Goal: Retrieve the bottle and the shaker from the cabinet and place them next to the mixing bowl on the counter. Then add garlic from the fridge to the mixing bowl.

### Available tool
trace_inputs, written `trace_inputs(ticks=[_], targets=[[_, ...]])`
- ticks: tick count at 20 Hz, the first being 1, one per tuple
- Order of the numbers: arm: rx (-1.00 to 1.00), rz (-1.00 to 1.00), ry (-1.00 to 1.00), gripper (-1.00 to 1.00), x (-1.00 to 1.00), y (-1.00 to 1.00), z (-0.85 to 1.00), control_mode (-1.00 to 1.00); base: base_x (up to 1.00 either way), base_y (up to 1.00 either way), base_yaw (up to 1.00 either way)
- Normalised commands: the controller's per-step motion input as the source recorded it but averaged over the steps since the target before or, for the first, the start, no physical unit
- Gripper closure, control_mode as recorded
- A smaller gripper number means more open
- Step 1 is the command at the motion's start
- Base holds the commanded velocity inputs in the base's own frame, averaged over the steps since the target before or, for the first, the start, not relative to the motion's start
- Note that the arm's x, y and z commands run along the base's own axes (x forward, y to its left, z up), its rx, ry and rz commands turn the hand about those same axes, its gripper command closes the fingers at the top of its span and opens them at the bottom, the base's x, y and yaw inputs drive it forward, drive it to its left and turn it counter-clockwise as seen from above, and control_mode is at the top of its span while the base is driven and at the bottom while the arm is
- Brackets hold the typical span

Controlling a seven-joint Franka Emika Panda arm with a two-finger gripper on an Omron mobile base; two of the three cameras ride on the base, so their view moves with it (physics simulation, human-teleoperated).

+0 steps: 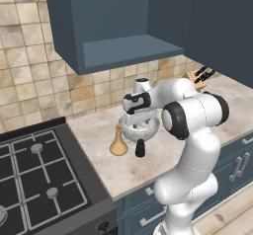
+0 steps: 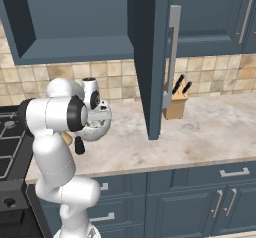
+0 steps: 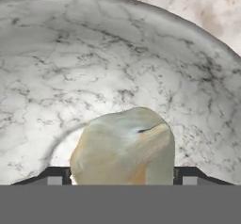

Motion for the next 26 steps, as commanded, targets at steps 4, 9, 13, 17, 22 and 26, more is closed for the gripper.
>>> trace_inputs(ticks=[4,9,13,17,22,26], targets=[[0.00,0.00,0.04,-1.00,0.00,0.00,0.04,-1.00,0.00,0.00,0.00],[-0.03,0.00,0.04,-1.00,0.00,0.00,0.08,-1.00,0.00,0.00,0.00],[-0.01,-0.03,0.02,-1.00,-0.27,0.00,0.27,-1.00,0.00,0.00,0.00],[0.00,-0.04,-0.05,-1.00,-0.68,0.00,0.28,-1.00,0.00,0.00,0.00],[0.00,-0.03,-0.14,-1.00,-0.90,-0.04,0.35,-1.00,0.00,0.00,0.00],[0.00,-0.08,-0.08,-1.00,-0.90,-0.13,0.57,-1.00,0.00,0.00,0.00]])
